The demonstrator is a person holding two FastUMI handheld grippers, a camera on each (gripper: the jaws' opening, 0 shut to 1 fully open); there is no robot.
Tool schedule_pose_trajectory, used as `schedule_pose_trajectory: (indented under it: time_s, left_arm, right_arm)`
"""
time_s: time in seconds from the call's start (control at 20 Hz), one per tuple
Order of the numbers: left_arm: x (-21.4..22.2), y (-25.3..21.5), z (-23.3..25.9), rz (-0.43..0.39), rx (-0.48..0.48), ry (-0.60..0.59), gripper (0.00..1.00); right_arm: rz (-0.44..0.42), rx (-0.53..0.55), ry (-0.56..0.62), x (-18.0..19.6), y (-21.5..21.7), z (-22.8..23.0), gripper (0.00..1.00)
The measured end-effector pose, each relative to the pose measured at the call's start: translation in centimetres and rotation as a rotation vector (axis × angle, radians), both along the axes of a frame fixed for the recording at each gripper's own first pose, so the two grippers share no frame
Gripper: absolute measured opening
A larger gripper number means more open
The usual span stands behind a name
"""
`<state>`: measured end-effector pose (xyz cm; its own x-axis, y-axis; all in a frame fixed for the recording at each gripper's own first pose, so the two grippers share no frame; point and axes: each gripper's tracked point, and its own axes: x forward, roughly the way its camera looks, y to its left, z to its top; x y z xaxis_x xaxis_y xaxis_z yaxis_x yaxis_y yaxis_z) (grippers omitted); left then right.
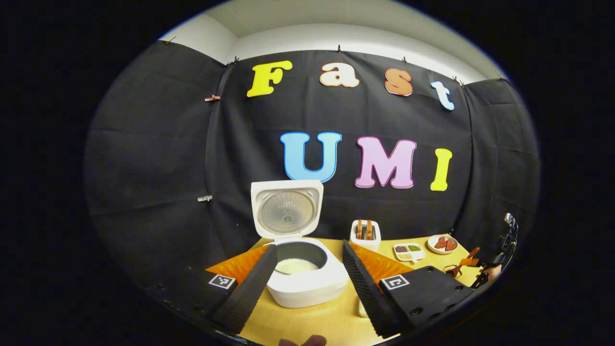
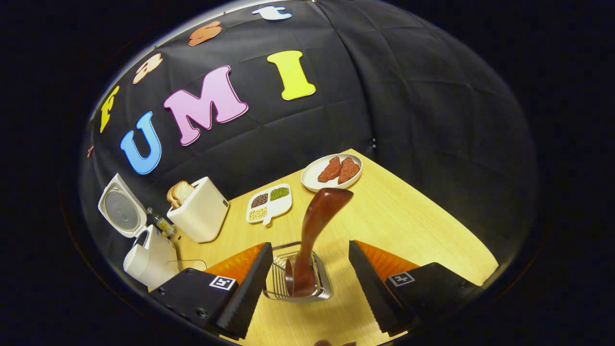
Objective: Close the left gripper, press the button to open the rice cooker; take a wooden spoon from the chopstick holder with the right hand, scoop a spoonful of rice and pour it into the rice cooker, then put the wooden spoon back into the chopstick holder.
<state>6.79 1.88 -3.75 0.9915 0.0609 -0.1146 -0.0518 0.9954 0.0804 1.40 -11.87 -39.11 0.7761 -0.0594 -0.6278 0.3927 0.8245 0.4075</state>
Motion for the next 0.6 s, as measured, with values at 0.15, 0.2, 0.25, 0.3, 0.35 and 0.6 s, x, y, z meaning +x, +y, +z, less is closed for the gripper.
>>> schedule_pose_trajectory:
  time_s: [0.15,0.2,0.25,0.3,0.35,0.6]
  left_arm:
    - [3.0,-0.1,4.2,-0.030,-0.006,-0.092,0.95]
    - [4.2,0.1,5.4,-0.032,-0.011,-0.122,0.95]
    - [5.5,0.4,6.8,-0.034,-0.011,-0.154,0.95]
    - [6.9,0.4,8.1,-0.038,-0.002,-0.186,0.95]
    - [8.3,0.9,9.4,-0.031,0.015,-0.211,0.95]
    - [17.7,4.0,12.3,0.003,0.022,-0.264,0.95]
  right_arm:
    - [0.010,-0.062,-0.014,-2.7,0.4,3.3,0.98]
    - [0.023,-0.074,-0.024,-3.2,0.9,4.5,0.98]
    - [0.035,-0.085,-0.037,-3.7,1.2,5.9,0.98]
    - [0.044,-0.099,-0.057,-4.0,1.3,7.5,0.98]
    - [0.049,-0.106,-0.078,-4.0,1.4,9.1,0.98]
    - [0.054,-0.144,-0.197,-3.9,1.9,16.7,0.98]
